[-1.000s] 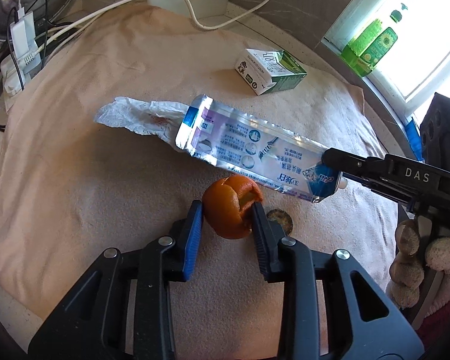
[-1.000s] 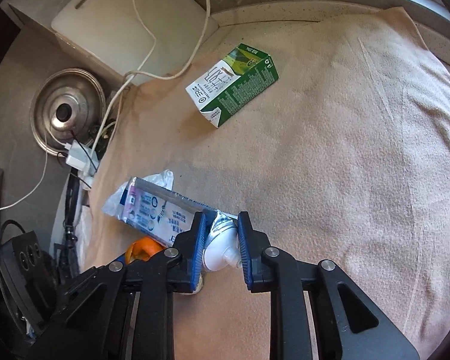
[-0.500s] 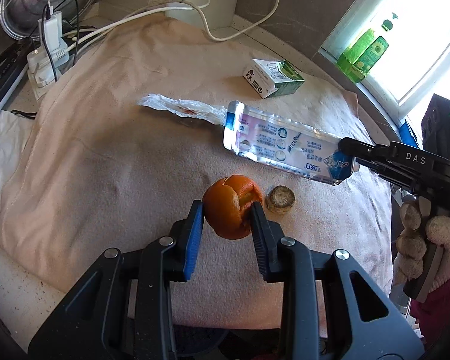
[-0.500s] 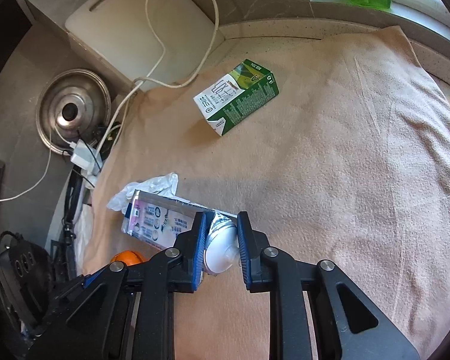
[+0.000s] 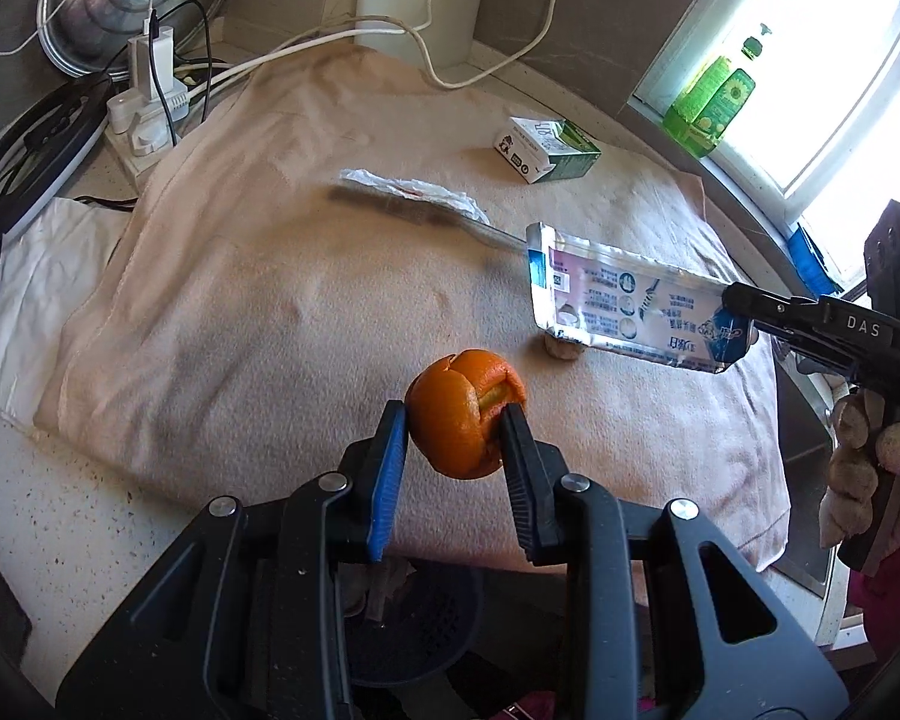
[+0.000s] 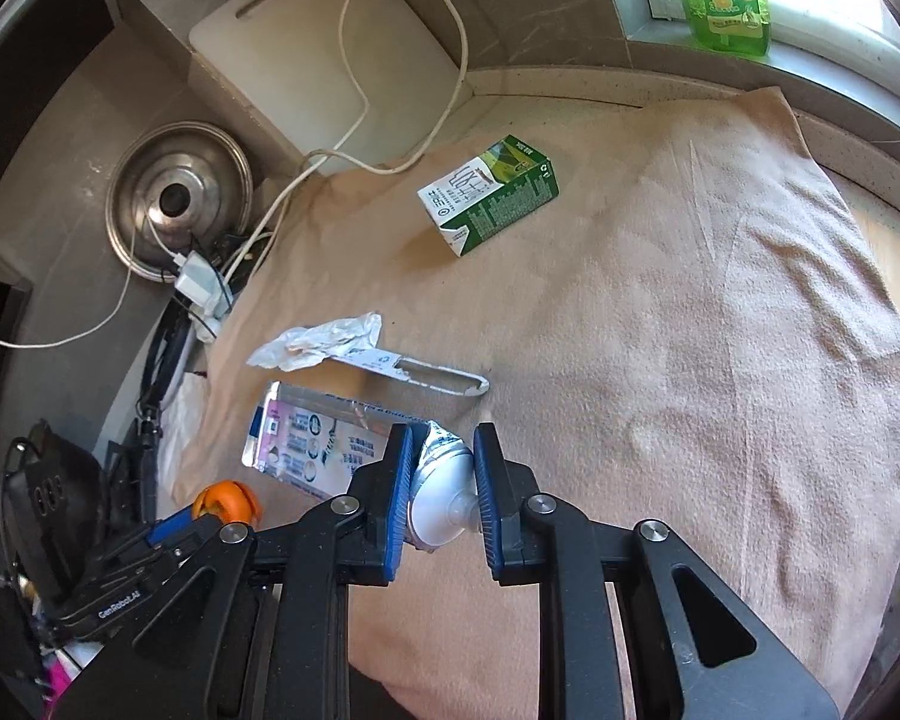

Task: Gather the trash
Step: 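Lift the orange peel and toothpaste tube and carry them over the wastebasket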

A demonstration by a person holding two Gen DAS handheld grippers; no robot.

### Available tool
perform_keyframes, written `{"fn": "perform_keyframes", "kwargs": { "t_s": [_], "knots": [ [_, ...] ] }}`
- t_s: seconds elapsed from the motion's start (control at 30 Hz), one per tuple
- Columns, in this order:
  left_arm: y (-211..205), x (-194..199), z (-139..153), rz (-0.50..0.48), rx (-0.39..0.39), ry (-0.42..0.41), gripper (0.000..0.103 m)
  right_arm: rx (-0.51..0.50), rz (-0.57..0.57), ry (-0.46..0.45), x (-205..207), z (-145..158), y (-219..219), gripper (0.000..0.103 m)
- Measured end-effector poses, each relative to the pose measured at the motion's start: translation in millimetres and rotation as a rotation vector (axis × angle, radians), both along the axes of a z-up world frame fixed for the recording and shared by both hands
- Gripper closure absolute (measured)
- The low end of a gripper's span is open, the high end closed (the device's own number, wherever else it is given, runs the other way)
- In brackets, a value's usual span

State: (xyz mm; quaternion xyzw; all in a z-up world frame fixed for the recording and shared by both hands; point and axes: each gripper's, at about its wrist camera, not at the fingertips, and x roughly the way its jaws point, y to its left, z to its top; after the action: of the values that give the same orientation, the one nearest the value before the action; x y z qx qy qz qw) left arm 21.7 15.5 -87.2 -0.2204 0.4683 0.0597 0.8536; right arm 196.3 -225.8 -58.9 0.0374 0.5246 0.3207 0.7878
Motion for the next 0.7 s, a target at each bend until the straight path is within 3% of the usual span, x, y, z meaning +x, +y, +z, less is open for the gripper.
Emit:
{"fn": "perform_keyframes", "kwargs": {
  "t_s": [0.7],
  "knots": [
    [-16,-104,-26,-0.008,-0.036,0.045,0.072,-0.066,0.055,-0.003,-117,-10,-20,0.084]
  ]
}}
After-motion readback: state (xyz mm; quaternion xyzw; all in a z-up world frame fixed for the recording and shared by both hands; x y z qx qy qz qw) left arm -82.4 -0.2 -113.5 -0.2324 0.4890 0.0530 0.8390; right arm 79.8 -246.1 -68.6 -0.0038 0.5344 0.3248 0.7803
